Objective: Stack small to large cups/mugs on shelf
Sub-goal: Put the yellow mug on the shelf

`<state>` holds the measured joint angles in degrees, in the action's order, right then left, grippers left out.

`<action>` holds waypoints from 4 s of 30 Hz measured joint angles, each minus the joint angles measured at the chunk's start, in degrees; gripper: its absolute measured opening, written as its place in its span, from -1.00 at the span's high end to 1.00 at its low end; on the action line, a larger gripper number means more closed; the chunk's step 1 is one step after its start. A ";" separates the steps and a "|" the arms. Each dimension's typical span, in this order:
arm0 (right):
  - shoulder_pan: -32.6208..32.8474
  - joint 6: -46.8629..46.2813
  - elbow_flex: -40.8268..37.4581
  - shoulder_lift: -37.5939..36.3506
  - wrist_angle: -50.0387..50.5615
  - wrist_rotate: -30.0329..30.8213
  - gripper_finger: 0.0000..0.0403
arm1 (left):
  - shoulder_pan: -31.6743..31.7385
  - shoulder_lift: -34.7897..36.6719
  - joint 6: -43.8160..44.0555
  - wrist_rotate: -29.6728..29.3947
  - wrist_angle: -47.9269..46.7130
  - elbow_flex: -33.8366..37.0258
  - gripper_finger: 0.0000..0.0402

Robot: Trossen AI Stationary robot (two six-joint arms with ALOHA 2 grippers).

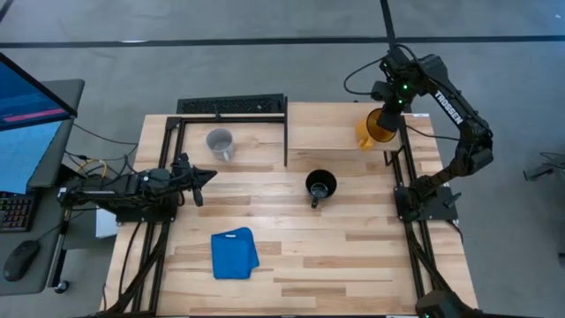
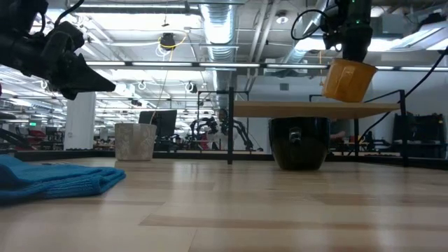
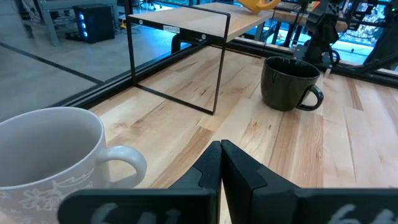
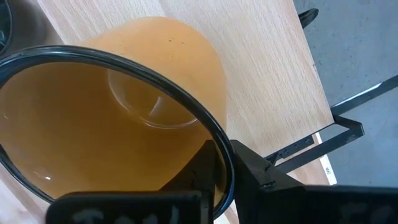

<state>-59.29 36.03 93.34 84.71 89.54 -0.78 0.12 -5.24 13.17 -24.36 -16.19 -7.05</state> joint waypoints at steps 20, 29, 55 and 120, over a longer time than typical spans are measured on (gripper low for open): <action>0.00 0.00 0.00 0.00 0.00 -0.02 0.69 | 0.00 -0.02 -0.02 0.00 0.00 0.00 1.00; -0.02 0.00 -0.04 0.00 0.02 0.04 0.55 | 0.00 0.00 -0.02 0.00 0.00 0.00 1.00; 0.00 -0.02 -0.02 0.00 -1.36 0.87 0.54 | 0.01 0.00 -0.02 -0.01 -0.02 0.00 1.00; 8.50 -1.56 0.09 -0.07 -17.69 0.72 0.54 | 0.01 0.00 0.65 0.08 -0.02 0.00 1.00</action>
<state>-50.79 34.47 93.43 84.64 71.84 -0.06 0.14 -5.24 13.82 -24.28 -16.21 -7.05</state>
